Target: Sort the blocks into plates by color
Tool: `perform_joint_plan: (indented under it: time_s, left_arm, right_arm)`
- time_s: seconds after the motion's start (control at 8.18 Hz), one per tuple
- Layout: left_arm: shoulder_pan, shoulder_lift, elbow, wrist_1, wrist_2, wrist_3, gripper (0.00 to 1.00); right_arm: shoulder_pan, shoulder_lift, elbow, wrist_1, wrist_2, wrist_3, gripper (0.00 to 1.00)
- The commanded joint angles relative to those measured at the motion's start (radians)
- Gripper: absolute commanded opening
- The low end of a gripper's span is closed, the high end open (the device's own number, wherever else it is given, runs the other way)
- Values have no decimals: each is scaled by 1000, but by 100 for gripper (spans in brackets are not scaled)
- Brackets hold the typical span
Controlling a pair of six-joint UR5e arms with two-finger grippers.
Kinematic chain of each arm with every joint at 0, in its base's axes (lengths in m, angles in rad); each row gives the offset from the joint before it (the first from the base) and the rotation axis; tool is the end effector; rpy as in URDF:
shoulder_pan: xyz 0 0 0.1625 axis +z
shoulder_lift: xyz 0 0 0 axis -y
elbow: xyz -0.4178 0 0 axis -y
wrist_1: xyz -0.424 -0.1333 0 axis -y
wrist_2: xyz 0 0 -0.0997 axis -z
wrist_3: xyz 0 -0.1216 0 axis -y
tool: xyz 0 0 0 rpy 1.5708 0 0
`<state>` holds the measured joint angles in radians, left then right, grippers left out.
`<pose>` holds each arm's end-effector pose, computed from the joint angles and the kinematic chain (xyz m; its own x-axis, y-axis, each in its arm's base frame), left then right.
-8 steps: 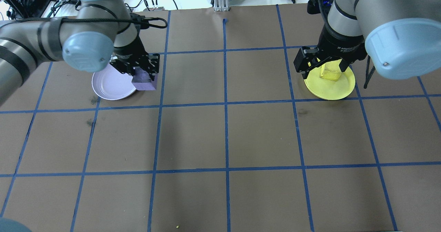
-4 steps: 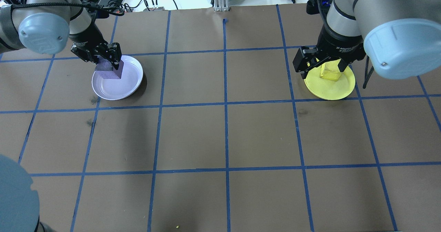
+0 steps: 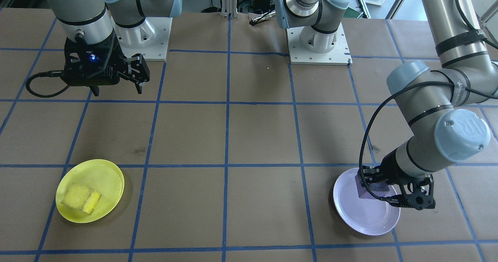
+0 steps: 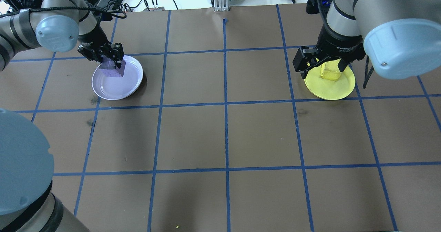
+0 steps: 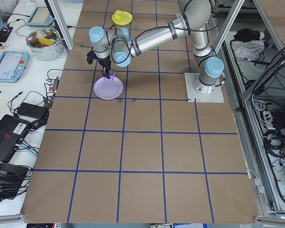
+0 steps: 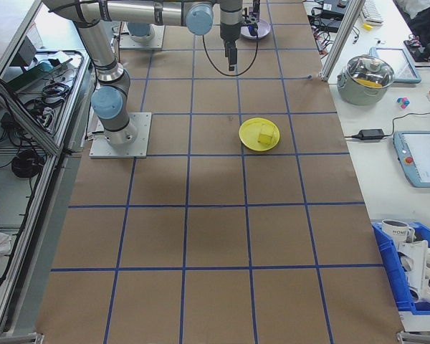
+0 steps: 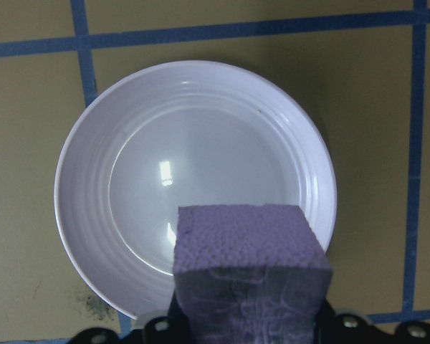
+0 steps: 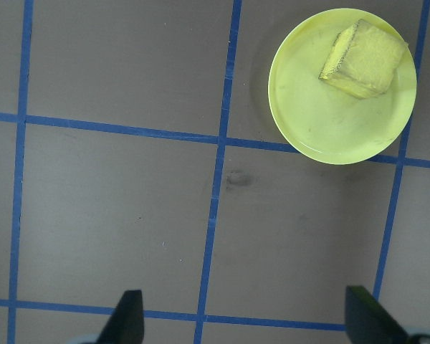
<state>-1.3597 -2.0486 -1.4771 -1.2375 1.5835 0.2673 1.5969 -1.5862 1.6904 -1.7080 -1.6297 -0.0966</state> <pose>0.0134 -0.6912 0.2481 -0.9984 0.0565 0.0012 0.0564 0.9970 0.0523 0.1396 -0.5154 0.4181 -0.9908 -0.1204 0.0617 -0.1222 0.9921 -0.0272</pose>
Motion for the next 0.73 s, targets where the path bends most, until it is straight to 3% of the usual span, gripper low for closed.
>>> perform_joint_plan:
  time_s: [0.0, 0.12, 0.24, 0.37, 0.49, 0.61]
  left_arm:
    - [1, -67, -6, 90, 1, -2, 6]
    - [1, -71, 0, 90, 4, -2, 6]
    - [1, -74, -8, 90, 3, -3, 19]
    - [2, -88, -9, 99, 0, 4, 61]
    - [2, -96, -9, 101, 1, 3, 68]
    - [2, -99, -9, 104, 1, 0, 80]
  right_arm:
    - [0, 0, 0, -1, -1, 2, 100]
    - [0, 0, 0, -1, -1, 2, 100]
    - [0, 0, 0, -1, 1, 2, 100]
    - [0, -1, 0, -1, 1, 2, 100]
    - [0, -2, 0, -1, 1, 2, 100]
    - [0, -2, 0, -1, 1, 2, 100]
